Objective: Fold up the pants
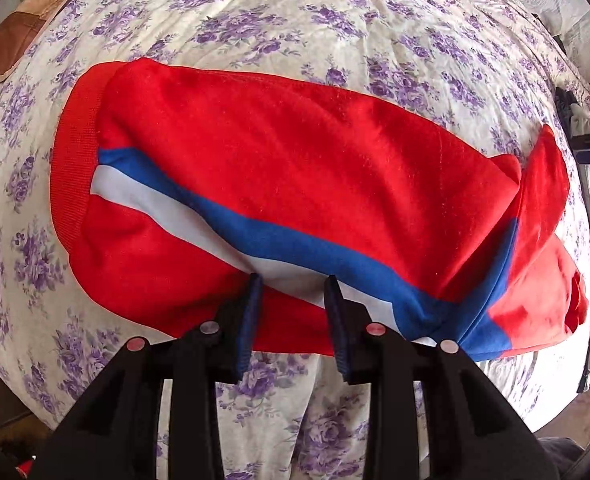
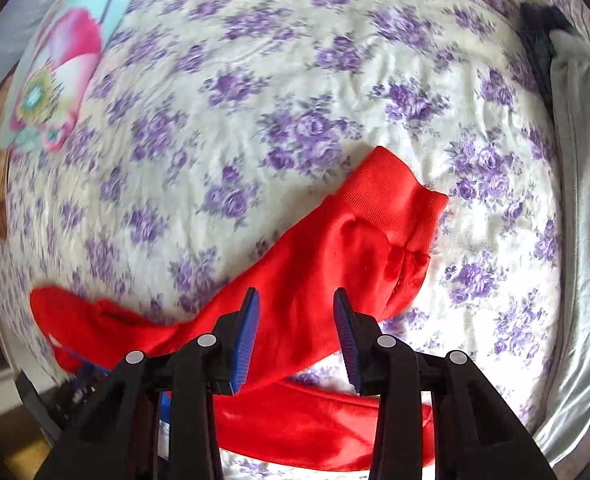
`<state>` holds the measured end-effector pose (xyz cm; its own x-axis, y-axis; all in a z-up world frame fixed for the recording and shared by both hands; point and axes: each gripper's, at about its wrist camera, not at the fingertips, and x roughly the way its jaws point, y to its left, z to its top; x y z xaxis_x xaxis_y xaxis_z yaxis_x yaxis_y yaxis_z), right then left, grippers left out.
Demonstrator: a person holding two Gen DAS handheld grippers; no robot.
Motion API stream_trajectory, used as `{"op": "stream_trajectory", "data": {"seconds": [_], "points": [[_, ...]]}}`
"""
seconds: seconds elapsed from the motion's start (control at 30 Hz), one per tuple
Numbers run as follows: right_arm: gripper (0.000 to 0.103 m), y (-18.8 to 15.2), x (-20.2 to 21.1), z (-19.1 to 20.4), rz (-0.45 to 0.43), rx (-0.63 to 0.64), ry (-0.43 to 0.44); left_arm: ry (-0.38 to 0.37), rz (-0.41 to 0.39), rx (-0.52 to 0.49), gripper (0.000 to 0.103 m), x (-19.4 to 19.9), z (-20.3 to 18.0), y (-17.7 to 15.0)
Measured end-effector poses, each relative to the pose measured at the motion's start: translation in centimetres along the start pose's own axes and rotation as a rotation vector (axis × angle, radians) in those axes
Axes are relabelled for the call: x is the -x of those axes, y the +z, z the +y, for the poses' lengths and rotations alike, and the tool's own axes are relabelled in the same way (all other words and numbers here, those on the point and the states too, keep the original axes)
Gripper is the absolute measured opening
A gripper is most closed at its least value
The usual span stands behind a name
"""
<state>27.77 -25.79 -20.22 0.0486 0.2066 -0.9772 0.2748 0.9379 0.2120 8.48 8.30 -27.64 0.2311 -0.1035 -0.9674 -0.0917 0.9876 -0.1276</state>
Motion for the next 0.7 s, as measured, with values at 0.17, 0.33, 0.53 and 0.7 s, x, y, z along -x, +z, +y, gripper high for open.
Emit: {"op": "stream_trajectory", "data": {"seconds": [0.17,0.33,0.53,0.7], "points": [[0.050,2.1,-3.2,1.5,0.061,-0.087,-0.080,-0.027,0.004,0.025,0.030,0.3,1.3,0.0],[0.054,2.8,-6.9,2.5,0.129,-0.098,-0.246,-0.047,0.005,0.045,0.030,0.4,2.1,-0.2],[0.007,0.2,-4.6,2.2,0.029,-0.045,-0.180,-0.077,0.011,0.077,0.025,0.6,3.4,-0.3],[0.006,-6.7,2.5,-0.9,-0.110,-0.011,-0.012,-0.067,0.018,0.066,0.024,0.6,3.4,-0.4]]}}
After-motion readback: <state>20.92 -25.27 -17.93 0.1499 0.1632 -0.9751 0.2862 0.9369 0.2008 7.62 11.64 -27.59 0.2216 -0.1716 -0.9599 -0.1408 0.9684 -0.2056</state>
